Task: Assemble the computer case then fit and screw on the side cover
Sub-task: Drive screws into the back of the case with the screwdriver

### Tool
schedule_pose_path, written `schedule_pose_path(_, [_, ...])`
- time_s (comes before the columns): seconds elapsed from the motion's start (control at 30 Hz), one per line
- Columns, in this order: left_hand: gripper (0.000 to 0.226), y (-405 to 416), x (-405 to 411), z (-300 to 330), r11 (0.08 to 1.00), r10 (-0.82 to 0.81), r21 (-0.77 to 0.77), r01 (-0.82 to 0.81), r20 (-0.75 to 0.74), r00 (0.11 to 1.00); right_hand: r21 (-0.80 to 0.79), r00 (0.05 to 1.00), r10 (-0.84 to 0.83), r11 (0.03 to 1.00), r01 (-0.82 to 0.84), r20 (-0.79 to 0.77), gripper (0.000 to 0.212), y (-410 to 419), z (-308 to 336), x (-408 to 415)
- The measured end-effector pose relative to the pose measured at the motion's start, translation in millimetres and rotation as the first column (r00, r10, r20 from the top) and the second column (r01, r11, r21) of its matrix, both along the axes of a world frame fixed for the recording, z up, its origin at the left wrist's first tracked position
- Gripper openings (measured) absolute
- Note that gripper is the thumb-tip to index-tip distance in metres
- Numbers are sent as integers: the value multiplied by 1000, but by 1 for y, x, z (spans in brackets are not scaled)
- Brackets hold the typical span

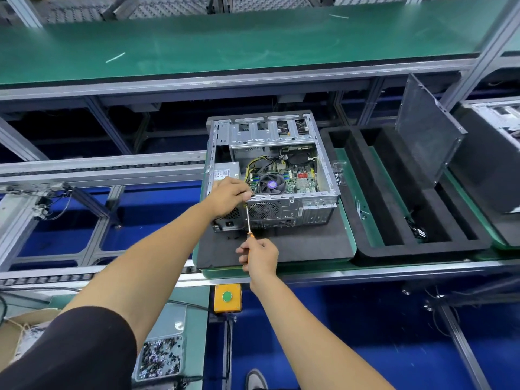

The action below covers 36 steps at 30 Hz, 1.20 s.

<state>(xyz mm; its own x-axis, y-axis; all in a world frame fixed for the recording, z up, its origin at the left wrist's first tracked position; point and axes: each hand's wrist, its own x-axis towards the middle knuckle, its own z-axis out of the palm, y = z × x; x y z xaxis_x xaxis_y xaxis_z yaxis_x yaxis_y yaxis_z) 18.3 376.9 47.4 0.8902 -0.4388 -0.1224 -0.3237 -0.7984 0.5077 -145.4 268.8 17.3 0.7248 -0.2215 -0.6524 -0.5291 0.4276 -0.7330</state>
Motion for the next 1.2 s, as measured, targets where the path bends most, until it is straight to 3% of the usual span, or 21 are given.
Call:
schedule_pose_path(0.23, [26, 1, -7, -7, 999, 19, -28, -17, 66, 998, 34, 995, -24, 999, 28, -98, 22, 7, 11, 4])
schedule_pose_path(0.37, [26, 3, -6, -8, 999, 20, -27, -19, 50, 999, -48, 999, -14, 999, 12, -37, 5, 7, 10, 3])
schedule_pose_path(0.53, [25, 4, -6, -11, 999, 41, -35, -40, 44, 998, -121, 993, -85, 990, 75, -76, 20, 1, 11, 4])
schedule_pose_path(0.67, [26, 4, -6, -11, 998, 51, -48, -49, 44, 998, 138, 979, -43, 988, 72, -202, 10, 1, 19, 7])
schedule_pose_path(0.83, [29, 4, -7, -11, 998, 59, -35, -58, 35, 998, 419, 972, -21, 900, 121, -235, 14, 4, 25, 8])
schedule_pose_path(0.9, [28, 3, -7, -11, 998, 54, -47, -52, 38, 998, 371, 969, -58, 917, 147, -239, 6, 7, 25, 7])
schedule_pose_path(1.0, [26, 3, -6, -10, 997, 49, -57, -47, 41, 998, 110, 982, -88, 988, 107, -168, 10, 9, 23, 5])
schedule_pose_path(1.1, [26, 3, -5, -10, 997, 49, -59, -47, 29, 998, -149, 991, -115, 983, 105, -62, 15, 10, 20, 5])
schedule_pose_path(1.17, [25, 3, -5, -9, 998, 36, -57, -34, 37, 999, -174, 992, -112, 980, 100, -62, 17, 11, 21, 5])
schedule_pose_path(1.2, [23, 3, -5, -8, 998, 26, -57, -23, 49, 998, -71, 987, -127, 990, 120, -96, 17, 10, 21, 6])
